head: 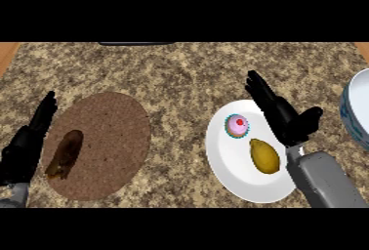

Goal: Pick the lemon from the plate and place it in the bowl

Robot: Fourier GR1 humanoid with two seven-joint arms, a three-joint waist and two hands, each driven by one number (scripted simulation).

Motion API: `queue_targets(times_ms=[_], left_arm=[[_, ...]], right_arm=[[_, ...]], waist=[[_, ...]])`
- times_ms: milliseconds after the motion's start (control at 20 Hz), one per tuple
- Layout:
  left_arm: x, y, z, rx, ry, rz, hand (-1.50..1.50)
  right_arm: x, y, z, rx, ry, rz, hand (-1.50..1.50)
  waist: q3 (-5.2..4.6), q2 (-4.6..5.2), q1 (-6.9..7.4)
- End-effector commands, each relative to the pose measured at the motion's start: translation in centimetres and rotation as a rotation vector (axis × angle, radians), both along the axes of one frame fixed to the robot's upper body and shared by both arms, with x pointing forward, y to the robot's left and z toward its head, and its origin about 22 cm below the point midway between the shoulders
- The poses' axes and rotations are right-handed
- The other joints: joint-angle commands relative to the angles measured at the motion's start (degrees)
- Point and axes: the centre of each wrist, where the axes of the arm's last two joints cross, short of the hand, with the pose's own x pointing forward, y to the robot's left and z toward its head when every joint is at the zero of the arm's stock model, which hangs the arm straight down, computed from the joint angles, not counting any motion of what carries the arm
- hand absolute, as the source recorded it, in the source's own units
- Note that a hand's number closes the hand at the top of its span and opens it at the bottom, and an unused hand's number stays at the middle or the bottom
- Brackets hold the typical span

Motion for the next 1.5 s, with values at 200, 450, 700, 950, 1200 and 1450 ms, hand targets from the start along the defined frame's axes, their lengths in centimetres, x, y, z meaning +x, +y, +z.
queue_targets(times_ms=[200, 450, 700, 950, 1200, 1450], left_arm=[[1.0, -6.6, -0.1, -0.217, 0.007, -0.296, 0.00], [1.1, -9.9, -1.7, -0.331, 0.060, -0.420, 0.00], [0.9, -11.0, -2.4, -0.330, 0.073, -0.450, 0.00], [1.3, -9.6, -2.6, -0.321, 0.067, -0.468, 0.00], [1.9, -10.3, -1.8, -0.321, 0.078, -0.470, 0.00], [1.8, -11.6, -1.7, -0.341, 0.061, -0.478, 0.00]], right_arm=[[-1.8, -4.5, 2.3, -0.039, -0.134, -0.247, 1.50], [-5.5, -4.8, -1.9, -0.256, -0.063, -0.400, -1.50], [-4.7, -6.0, -0.3, -0.471, -0.178, -0.308, -1.50], [-3.3, -6.8, 3.6, -0.803, -0.116, -0.232, -1.50], [-3.3, -7.0, 5.6, -1.162, 0.112, -0.047, -1.50], [-3.3, -4.9, 8.8, -1.262, 0.329, 0.194, -1.50]], waist=[[-0.46, -3.10, -1.82], [-0.39, -2.85, -0.46], [-0.38, -2.79, 1.15], [-0.54, -2.84, 1.70], [-0.73, -2.95, 2.21], [-0.67, -3.06, 1.86]])
